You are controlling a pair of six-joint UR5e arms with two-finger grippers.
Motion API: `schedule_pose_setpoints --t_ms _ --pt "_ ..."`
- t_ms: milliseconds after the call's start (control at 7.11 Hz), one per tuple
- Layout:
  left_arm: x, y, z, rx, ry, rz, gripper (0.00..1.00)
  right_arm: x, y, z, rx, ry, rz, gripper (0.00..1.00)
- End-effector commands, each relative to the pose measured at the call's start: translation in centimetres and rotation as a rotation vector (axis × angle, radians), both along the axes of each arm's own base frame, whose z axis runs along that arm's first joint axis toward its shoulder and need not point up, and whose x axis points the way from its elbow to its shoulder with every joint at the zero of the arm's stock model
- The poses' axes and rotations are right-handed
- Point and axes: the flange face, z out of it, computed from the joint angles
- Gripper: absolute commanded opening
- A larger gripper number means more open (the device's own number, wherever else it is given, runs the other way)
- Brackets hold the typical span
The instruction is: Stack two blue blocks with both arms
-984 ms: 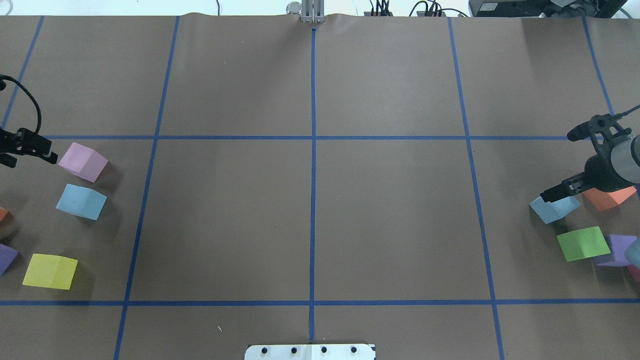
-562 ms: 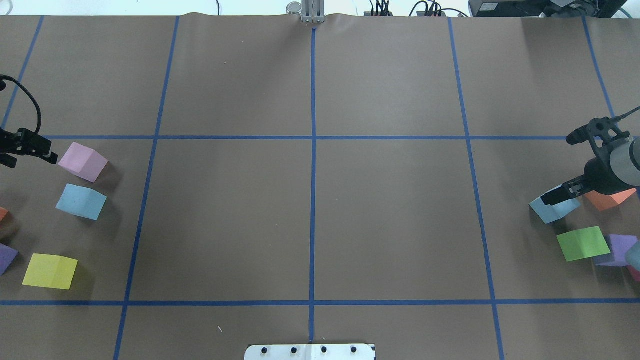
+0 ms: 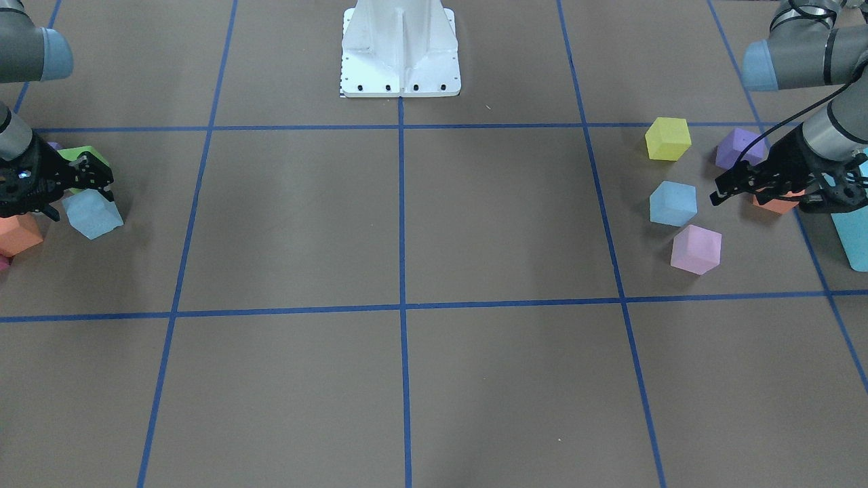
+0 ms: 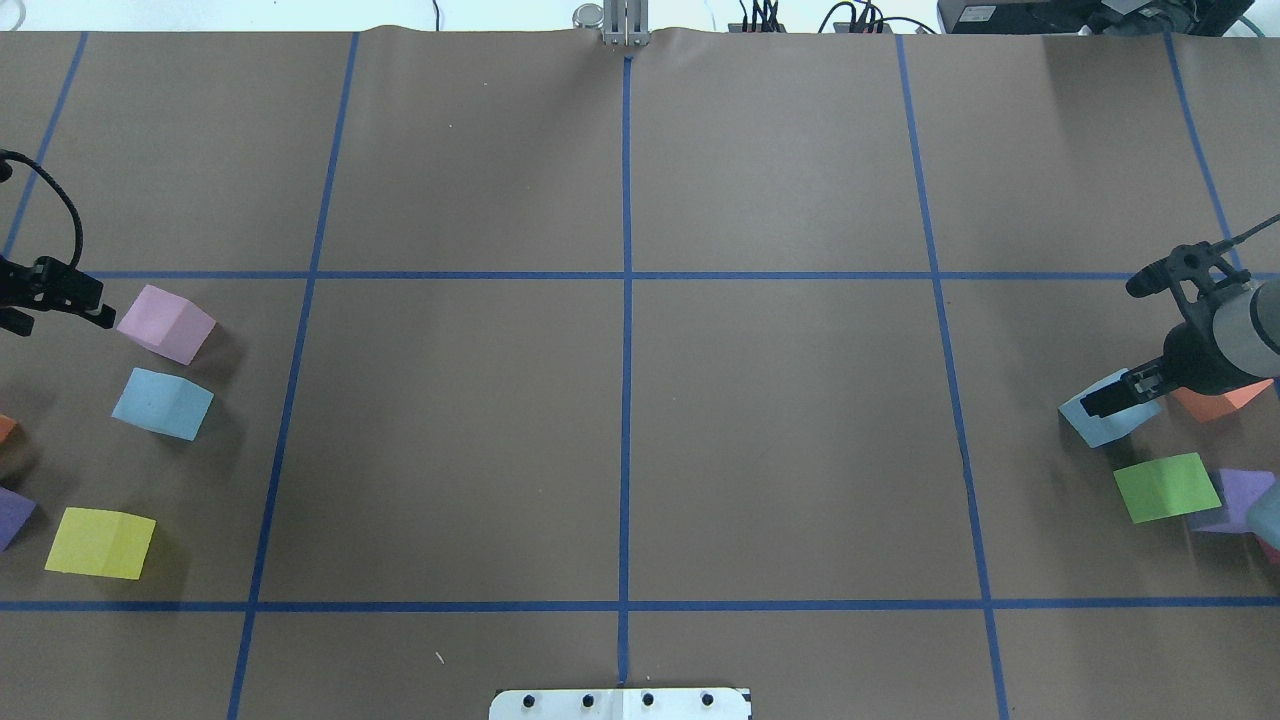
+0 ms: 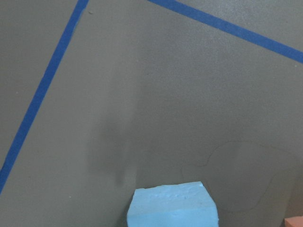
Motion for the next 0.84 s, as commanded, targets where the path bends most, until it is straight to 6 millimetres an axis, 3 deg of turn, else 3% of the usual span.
schedule_pose_setpoints --t_ms 0,281,703 --pt "0.0 0.0 0.1 -0.001 0.000 0.000 0.99 -0.9 -0.2 1.0 -0.002 0.008 -0.010 0.94" --pt "0.0 0.0 0.1 -0.001 0.000 0.000 0.99 -1.7 -0.9 2.1 0.015 -0.005 -0.015 0.94" --pt "0.0 0.0 0.0 0.000 0.000 0.000 0.99 -1.8 -0.9 2.1 0.018 -0.006 -0.015 0.73"
